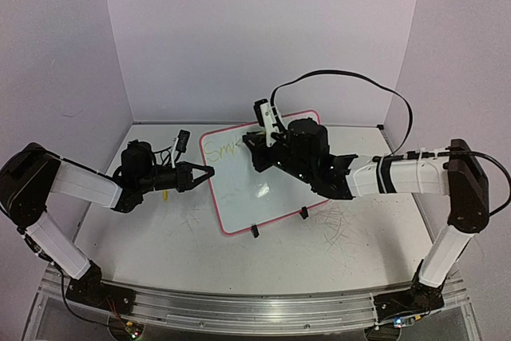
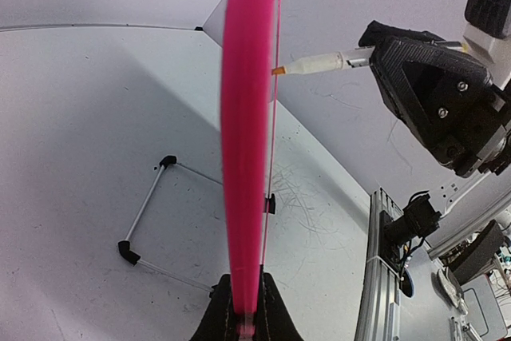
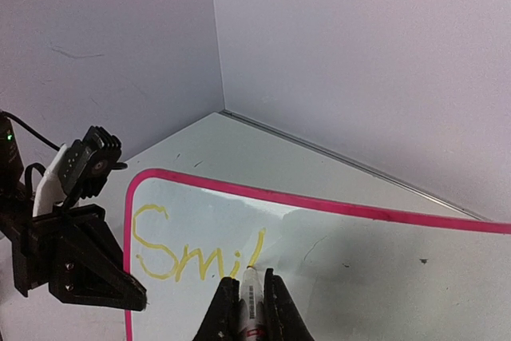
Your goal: Write a sentence on the whiteboard
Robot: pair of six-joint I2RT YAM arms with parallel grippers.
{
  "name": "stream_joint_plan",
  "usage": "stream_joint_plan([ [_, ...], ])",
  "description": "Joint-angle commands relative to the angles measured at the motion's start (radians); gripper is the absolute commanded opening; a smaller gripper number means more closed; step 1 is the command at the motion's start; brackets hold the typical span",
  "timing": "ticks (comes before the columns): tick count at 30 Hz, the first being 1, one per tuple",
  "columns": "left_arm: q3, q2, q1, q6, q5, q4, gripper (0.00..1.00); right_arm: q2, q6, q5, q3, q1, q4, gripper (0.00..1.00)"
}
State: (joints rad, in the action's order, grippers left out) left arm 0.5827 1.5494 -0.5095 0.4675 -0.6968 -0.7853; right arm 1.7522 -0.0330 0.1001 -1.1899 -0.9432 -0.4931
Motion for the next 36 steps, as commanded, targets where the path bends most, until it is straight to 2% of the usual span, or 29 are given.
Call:
stream_joint_plan([
  [1, 0.014, -0.025, -0.003, -0.040, -0.006, 0.029, 0.00, -0.033, -0.023, 0.024, 0.031, -0.003, 0.018, 0.00],
  [16, 0.006, -0.032, -0.003, -0.041, -0.001, 0.035, 0.00, -0.070, -0.027, 0.067, 0.064, -0.006, 0.024, 0.00],
  [22, 0.008, -0.031, -0.003, -0.041, 0.002, 0.040, 0.00, -0.132, -0.041, -0.022, 0.074, 0.004, -0.010, 0.00],
  [36, 0.012, -0.029, -0.003, -0.042, -0.001, 0.042, 0.00, -0.052, -0.035, -0.076, 0.022, 0.024, -0.018, 0.00],
])
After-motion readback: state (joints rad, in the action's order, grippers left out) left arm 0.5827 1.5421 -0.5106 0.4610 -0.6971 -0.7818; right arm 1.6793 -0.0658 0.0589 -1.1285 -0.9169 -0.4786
